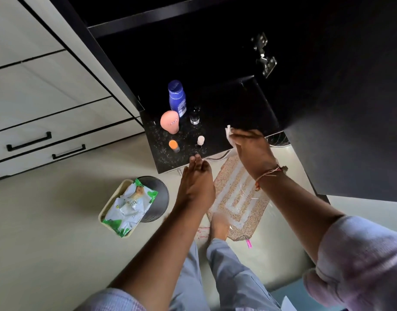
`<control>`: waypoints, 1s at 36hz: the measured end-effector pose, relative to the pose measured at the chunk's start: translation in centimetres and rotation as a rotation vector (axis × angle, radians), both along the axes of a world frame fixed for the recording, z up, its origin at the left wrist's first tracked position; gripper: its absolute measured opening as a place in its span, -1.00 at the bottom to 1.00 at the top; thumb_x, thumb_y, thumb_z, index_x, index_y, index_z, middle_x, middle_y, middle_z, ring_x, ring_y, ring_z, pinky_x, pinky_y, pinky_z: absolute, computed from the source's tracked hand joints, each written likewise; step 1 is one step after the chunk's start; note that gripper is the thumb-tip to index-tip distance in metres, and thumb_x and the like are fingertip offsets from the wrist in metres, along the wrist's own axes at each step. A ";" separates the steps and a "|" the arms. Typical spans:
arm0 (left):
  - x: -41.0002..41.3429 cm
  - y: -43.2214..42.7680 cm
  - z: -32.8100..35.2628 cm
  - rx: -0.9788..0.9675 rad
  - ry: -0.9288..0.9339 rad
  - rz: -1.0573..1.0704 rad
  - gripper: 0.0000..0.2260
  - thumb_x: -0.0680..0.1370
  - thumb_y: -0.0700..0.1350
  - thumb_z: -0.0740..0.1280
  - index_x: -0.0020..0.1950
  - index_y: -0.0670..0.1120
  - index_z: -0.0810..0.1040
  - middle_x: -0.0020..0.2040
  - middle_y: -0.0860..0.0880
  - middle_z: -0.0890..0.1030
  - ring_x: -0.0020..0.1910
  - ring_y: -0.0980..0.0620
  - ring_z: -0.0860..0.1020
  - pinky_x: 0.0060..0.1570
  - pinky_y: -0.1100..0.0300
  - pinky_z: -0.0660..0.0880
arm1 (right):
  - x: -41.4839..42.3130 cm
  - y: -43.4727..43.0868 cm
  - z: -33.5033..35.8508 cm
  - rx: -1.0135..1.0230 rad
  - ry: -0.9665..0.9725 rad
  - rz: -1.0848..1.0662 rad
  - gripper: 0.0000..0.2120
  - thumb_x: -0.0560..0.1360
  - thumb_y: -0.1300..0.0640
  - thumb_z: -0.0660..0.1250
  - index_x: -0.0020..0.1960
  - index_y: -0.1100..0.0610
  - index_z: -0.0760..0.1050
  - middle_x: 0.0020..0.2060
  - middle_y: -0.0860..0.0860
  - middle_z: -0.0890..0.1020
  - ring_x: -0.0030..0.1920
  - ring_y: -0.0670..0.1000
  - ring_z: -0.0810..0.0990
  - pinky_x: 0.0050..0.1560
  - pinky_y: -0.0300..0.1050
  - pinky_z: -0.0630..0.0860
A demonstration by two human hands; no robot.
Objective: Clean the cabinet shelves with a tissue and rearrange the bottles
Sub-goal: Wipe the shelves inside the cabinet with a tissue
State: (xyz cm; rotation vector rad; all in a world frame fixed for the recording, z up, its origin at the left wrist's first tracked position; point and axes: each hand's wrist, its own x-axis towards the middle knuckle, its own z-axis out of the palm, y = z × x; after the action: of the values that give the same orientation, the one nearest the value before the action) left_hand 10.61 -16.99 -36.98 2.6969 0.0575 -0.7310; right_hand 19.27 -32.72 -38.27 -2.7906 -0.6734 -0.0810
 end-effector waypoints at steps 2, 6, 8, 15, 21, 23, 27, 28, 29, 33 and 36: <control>0.1 0.0 0.1 0.002 -0.003 0.009 -0.43 0.60 -0.09 0.25 0.53 -0.24 0.13 0.58 -0.22 0.02 0.57 -0.14 -0.03 0.53 0.06 0.02 | -0.1 0.8 -0.3 -0.010 -0.005 -0.051 -0.59 0.22 0.47 0.53 0.04 0.22 0.67 -0.05 0.07 0.73 -0.13 0.09 0.70 -0.06 -0.04 0.64; 0.4 -0.4 0.5 0.008 -0.004 0.032 -0.50 0.60 -0.14 0.25 0.50 -0.25 0.21 0.57 -0.23 0.06 0.57 -0.14 0.00 0.53 0.10 -0.01 | -2.0 3.0 0.1 -0.062 0.066 -0.023 -0.63 0.37 0.34 0.45 0.15 0.13 0.64 0.04 -0.04 0.70 -0.12 0.04 0.69 -0.01 -0.11 0.60; 0.5 -0.4 0.7 0.011 -0.019 0.035 -0.52 0.60 -0.15 0.24 0.48 -0.25 0.24 0.56 -0.24 0.11 0.56 -0.14 0.05 0.52 0.12 0.03 | -2.8 3.7 -0.1 0.007 0.106 -0.005 -0.64 0.35 0.36 0.46 0.12 0.14 0.65 0.03 -0.03 0.70 -0.16 0.10 0.68 -0.11 -0.09 0.63; 0.7 -0.2 1.7 0.031 -0.007 0.015 -0.56 0.61 -0.15 0.23 0.47 -0.23 0.26 0.55 -0.21 0.16 0.55 -0.14 0.12 0.45 0.10 0.15 | -1.6 2.8 -0.2 -0.007 0.157 -0.019 -0.76 0.48 0.32 0.37 0.11 0.17 0.65 -0.03 0.06 0.68 -0.22 0.14 0.66 -0.26 -0.04 0.65; 1.0 -0.2 2.1 0.030 0.016 -0.002 -0.53 0.63 -0.14 0.23 0.51 -0.21 0.20 0.56 -0.20 0.14 0.55 -0.15 0.12 0.45 0.08 0.15 | 1.8 0.6 0.7 -0.186 0.171 -0.261 -0.65 0.66 0.18 0.06 0.09 0.24 0.62 -0.06 0.17 0.67 -0.12 0.15 0.65 -0.07 0.03 0.60; 1.0 -0.3 2.1 0.029 0.024 0.001 -0.53 0.63 -0.15 0.23 0.51 -0.22 0.20 0.56 -0.21 0.13 0.55 -0.15 0.10 0.46 0.07 0.14 | 2.1 0.4 0.4 -0.213 0.173 -0.282 -0.72 0.62 0.23 0.13 0.11 0.19 0.62 -0.02 0.14 0.66 -0.10 0.11 0.65 -0.07 -0.01 0.61; 1.1 -0.3 2.0 0.022 0.053 0.023 -0.56 0.61 -0.11 0.26 0.45 -0.21 0.28 0.55 -0.21 0.16 0.53 -0.16 0.16 0.41 0.05 0.23 | 1.2 1.6 -1.8 -0.286 0.193 -0.069 -0.58 0.54 0.32 0.12 0.38 0.16 0.38 0.11 0.05 0.63 0.01 0.07 0.64 -0.03 -0.06 0.60; 1.1 -0.2 2.0 0.022 0.057 0.025 -0.57 0.61 -0.11 0.26 0.44 -0.21 0.29 0.55 -0.21 0.17 0.52 -0.17 0.17 0.40 0.04 0.25 | 0.6 1.7 -2.0 -0.273 0.209 -0.009 -0.53 0.52 0.33 0.12 0.42 0.14 0.34 0.18 0.02 0.60 0.08 0.07 0.61 0.01 -0.04 0.59; 1.1 -0.2 1.9 0.020 0.060 0.022 -0.57 0.60 -0.10 0.27 0.43 -0.21 0.30 0.55 -0.21 0.17 0.52 -0.17 0.18 0.40 0.04 0.25 | 0.1 1.5 -2.0 -0.276 0.231 0.033 -0.49 0.51 0.34 0.11 0.45 0.12 0.31 0.26 -0.01 0.56 0.15 0.08 0.56 0.05 -0.01 0.59; 1.1 0.1 1.7 0.011 0.057 0.018 -0.57 0.60 -0.10 0.27 0.43 -0.20 0.31 0.56 -0.19 0.16 0.54 -0.15 0.16 0.41 0.02 0.26 | 0.0 -0.9 -1.2 -0.398 0.226 -0.003 -0.33 0.45 0.38 0.09 0.54 0.17 0.07 0.26 0.08 0.53 0.22 0.14 0.52 0.10 -0.02 0.53; 1.1 0.1 1.7 0.017 0.065 0.016 -0.56 0.60 -0.09 0.27 0.45 -0.19 0.29 0.56 -0.18 0.15 0.55 -0.14 0.13 0.41 0.02 0.26 | 1.0 -3.6 -0.4 -0.564 0.120 -0.221 -0.41 0.47 0.29 0.28 0.48 0.24 0.25 0.03 0.08 0.66 -0.05 0.06 0.66 0.02 -0.15 0.53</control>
State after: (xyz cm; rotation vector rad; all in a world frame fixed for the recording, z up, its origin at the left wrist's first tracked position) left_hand 11.66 -16.91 -35.32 2.6849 0.1020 -0.8170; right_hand 20.23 -36.35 -38.68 -3.3645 -0.3987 0.2744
